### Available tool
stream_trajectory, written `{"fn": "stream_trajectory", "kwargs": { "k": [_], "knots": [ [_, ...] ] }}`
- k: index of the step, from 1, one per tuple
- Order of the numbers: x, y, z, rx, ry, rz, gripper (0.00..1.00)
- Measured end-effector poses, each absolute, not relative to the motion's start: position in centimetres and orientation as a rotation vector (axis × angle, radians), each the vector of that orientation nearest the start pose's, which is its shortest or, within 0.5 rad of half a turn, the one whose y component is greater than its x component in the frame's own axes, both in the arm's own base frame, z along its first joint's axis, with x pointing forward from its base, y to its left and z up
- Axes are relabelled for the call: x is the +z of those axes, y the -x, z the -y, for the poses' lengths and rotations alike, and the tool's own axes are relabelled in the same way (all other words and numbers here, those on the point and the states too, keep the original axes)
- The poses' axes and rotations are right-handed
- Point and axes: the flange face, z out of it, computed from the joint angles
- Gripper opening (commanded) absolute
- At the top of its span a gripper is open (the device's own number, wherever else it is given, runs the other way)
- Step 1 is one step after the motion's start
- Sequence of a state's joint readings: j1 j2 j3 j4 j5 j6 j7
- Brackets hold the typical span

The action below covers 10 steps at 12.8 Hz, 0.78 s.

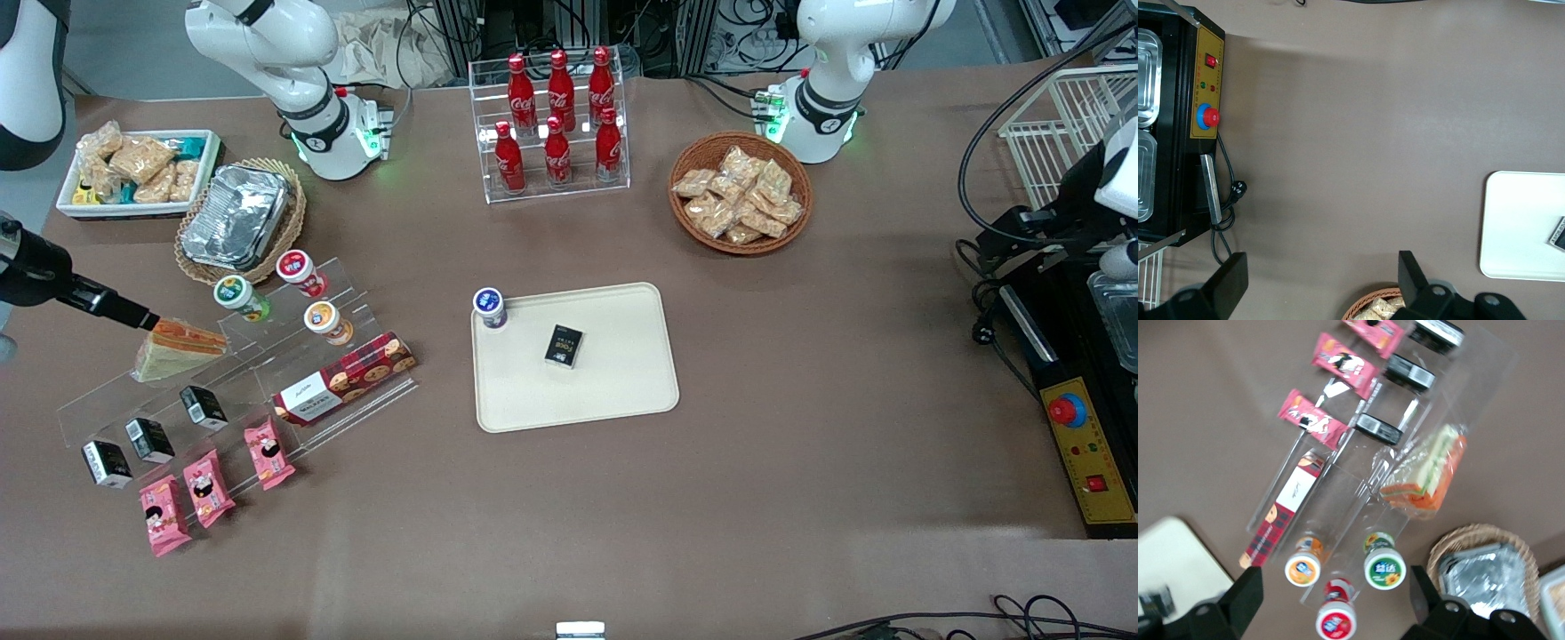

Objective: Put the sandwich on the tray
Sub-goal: 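Move the right gripper down toward the wrapped sandwich on the acrylic rack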

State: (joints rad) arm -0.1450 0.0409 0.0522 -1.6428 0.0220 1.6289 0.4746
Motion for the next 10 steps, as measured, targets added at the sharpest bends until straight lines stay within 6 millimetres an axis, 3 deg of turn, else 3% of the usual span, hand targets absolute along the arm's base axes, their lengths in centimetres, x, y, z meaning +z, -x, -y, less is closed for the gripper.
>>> {"fn": "stream_trajectory", "kwargs": {
  "k": [3, 5, 8, 10],
  "knots": [
    [55.4, -57.3, 5.5, 0.124, 2.869, -1.329, 0.98],
    [54.0, -58.1, 6.4, 0.13, 2.792, -1.504, 0.98],
    [50.5, -58.8, 11.0, 0.077, 2.653, -1.715, 0.98],
    [47.4, -58.7, 12.7, 0.052, 2.573, -1.823, 0.98]
  ]
}}
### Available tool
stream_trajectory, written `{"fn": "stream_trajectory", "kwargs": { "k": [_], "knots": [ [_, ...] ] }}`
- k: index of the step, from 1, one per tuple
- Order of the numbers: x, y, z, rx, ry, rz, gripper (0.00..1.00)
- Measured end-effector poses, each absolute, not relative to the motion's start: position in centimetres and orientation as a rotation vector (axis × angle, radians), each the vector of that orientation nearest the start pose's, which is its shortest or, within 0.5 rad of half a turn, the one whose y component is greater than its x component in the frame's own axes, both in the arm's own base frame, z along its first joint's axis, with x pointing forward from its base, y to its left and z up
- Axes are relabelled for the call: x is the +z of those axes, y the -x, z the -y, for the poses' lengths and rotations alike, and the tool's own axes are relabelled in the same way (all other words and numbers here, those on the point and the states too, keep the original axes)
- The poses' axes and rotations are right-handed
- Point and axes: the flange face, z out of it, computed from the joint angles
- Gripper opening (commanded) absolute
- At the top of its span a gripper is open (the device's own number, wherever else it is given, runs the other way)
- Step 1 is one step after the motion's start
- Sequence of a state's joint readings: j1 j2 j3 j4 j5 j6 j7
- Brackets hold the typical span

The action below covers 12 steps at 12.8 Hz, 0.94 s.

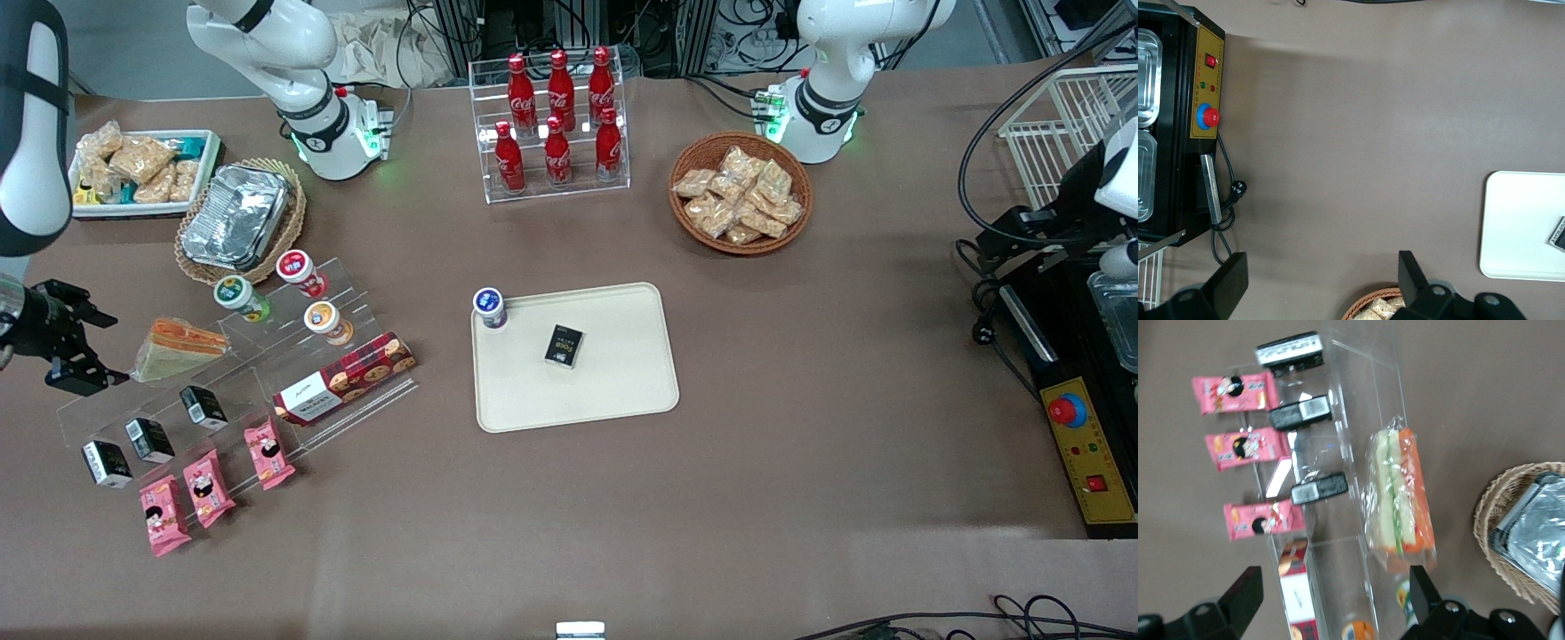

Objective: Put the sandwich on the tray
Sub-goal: 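Move the right gripper down toward the wrapped sandwich on the acrylic rack, then close the right gripper on the plastic-wrapped sandwich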

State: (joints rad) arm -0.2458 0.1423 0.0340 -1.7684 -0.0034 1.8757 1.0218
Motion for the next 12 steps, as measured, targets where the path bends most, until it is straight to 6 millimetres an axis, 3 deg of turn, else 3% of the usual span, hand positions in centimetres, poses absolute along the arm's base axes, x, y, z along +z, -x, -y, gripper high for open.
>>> {"fn": "stream_trajectory", "kwargs": {
  "k": [3, 6, 12],
  "knots": [
    [43.1, -57.9, 13.0, 0.053, 2.472, -1.961, 0.98],
    [40.8, -56.7, 13.8, 0.096, 2.442, -2.019, 0.98],
    [42.7, -55.9, 14.5, 0.052, 2.417, -2.032, 0.98]
  ]
}}
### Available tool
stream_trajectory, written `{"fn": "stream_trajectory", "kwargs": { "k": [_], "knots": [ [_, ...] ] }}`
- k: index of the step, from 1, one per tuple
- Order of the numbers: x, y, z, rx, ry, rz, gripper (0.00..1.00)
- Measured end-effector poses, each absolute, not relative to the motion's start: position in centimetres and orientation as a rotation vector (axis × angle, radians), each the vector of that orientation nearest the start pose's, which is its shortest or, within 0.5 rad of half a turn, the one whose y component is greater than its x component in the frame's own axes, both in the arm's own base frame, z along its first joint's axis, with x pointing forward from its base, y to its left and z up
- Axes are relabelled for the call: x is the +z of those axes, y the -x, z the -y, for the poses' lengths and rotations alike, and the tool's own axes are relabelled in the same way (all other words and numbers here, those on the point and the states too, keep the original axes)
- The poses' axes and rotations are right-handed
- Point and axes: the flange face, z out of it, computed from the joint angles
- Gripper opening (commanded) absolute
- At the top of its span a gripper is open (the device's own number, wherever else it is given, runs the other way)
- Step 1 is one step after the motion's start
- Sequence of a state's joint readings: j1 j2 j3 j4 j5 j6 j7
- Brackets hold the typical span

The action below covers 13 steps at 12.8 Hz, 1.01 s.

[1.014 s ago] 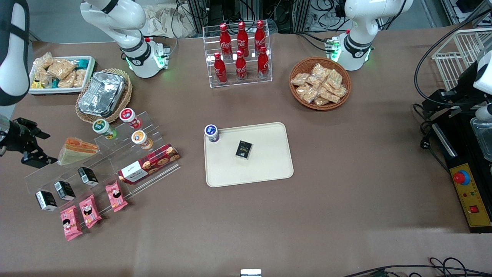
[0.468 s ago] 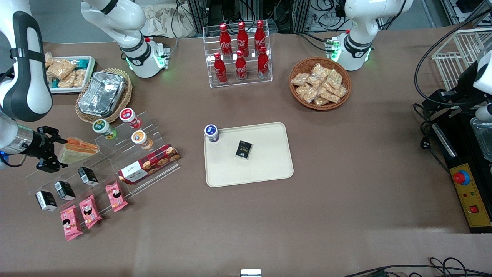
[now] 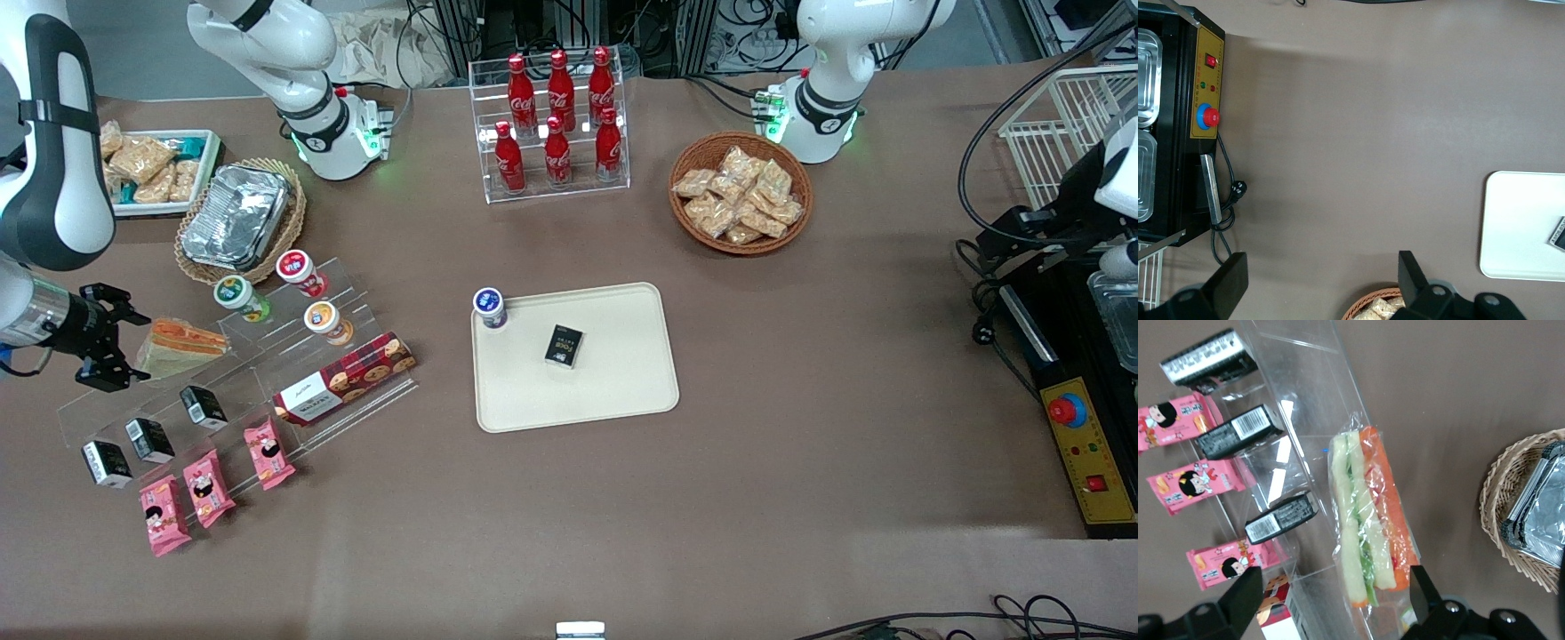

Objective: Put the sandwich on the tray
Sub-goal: 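Close the right gripper on the plastic-wrapped sandwich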

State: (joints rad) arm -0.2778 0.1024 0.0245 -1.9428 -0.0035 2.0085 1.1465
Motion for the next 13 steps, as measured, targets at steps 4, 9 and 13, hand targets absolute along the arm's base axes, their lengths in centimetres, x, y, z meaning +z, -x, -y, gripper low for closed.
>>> {"fn": "stream_trajectory", "kwargs": {
  "k": [4, 9, 13],
  "knots": [
    [42.4, -55.1, 15.4, 0.064, 2.402, -2.055, 0.98],
    [37.4, -53.5, 15.1, 0.006, 2.385, -2.049, 0.97],
    [36.3, -53.2, 15.1, -0.037, 2.375, -2.041, 0.63]
  ]
}}
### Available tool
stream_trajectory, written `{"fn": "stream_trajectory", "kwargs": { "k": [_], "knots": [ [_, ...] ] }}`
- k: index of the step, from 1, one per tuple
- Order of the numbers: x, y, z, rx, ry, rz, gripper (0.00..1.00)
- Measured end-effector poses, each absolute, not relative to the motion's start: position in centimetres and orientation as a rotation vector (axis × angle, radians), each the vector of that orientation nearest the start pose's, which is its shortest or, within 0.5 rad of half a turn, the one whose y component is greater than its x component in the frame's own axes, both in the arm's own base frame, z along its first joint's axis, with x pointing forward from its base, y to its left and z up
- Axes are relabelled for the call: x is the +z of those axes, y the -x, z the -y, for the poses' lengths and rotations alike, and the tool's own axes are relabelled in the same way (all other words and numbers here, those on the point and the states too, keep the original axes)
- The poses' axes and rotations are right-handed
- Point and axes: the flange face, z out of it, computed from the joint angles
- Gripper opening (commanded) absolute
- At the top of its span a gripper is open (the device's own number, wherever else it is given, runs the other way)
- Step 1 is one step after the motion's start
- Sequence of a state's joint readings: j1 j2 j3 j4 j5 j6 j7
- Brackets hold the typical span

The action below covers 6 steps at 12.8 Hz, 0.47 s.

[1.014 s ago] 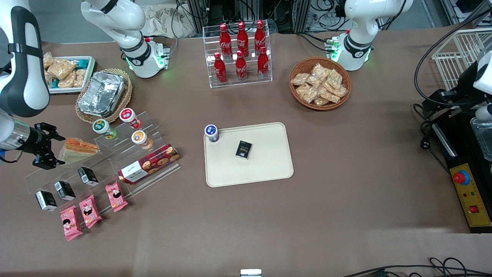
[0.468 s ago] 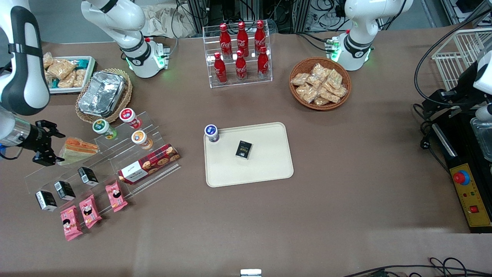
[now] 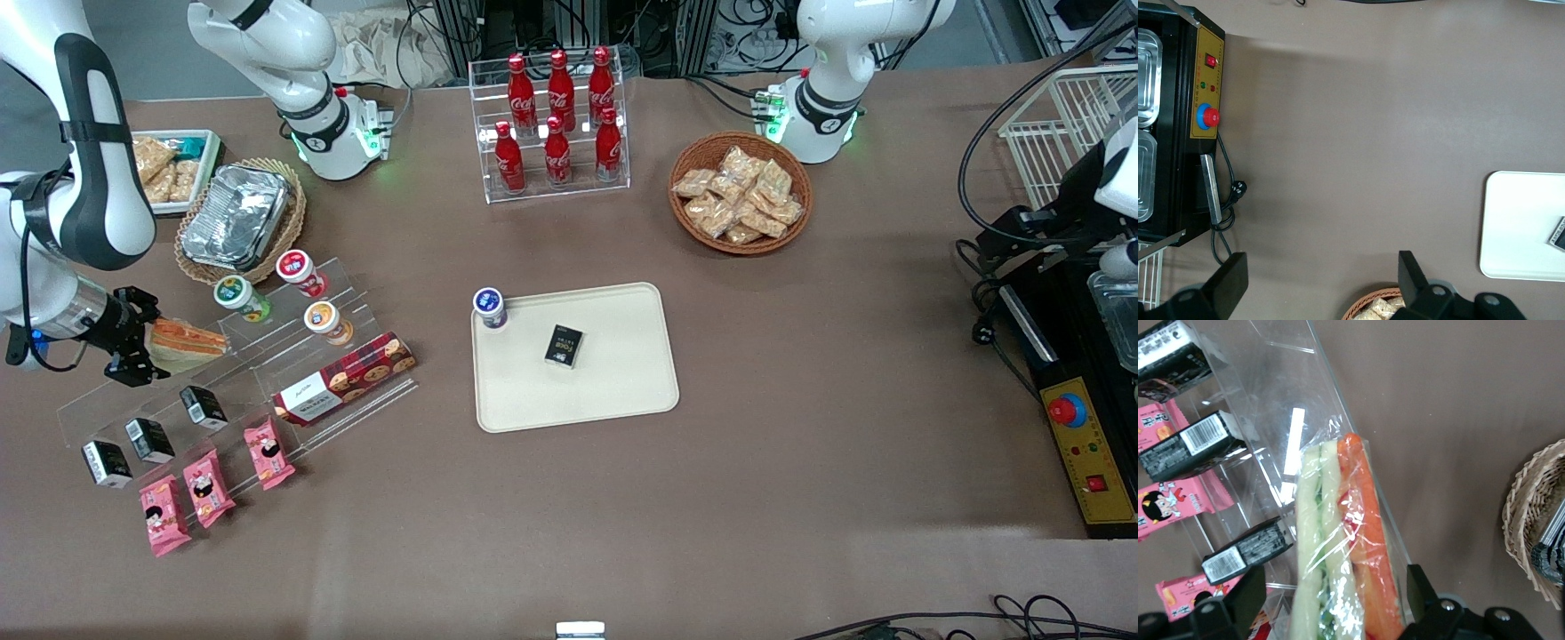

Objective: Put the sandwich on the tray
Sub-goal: 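Close the right gripper on the plastic-wrapped sandwich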

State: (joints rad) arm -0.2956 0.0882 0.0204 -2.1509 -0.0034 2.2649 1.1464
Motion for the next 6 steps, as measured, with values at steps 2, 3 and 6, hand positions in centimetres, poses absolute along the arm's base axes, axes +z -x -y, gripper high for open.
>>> {"fn": "stream_trajectory", "kwargs": {
  "k": [2, 3, 6],
  "knots": [
    [35.86, -53.12, 15.02, -0.052, 2.372, -2.038, 0.46],
    [35.54, -52.99, 14.99, -0.06, 2.369, -2.036, 0.38],
    [35.54, -53.02, 14.96, -0.071, 2.367, -2.033, 0.18]
  ]
}}
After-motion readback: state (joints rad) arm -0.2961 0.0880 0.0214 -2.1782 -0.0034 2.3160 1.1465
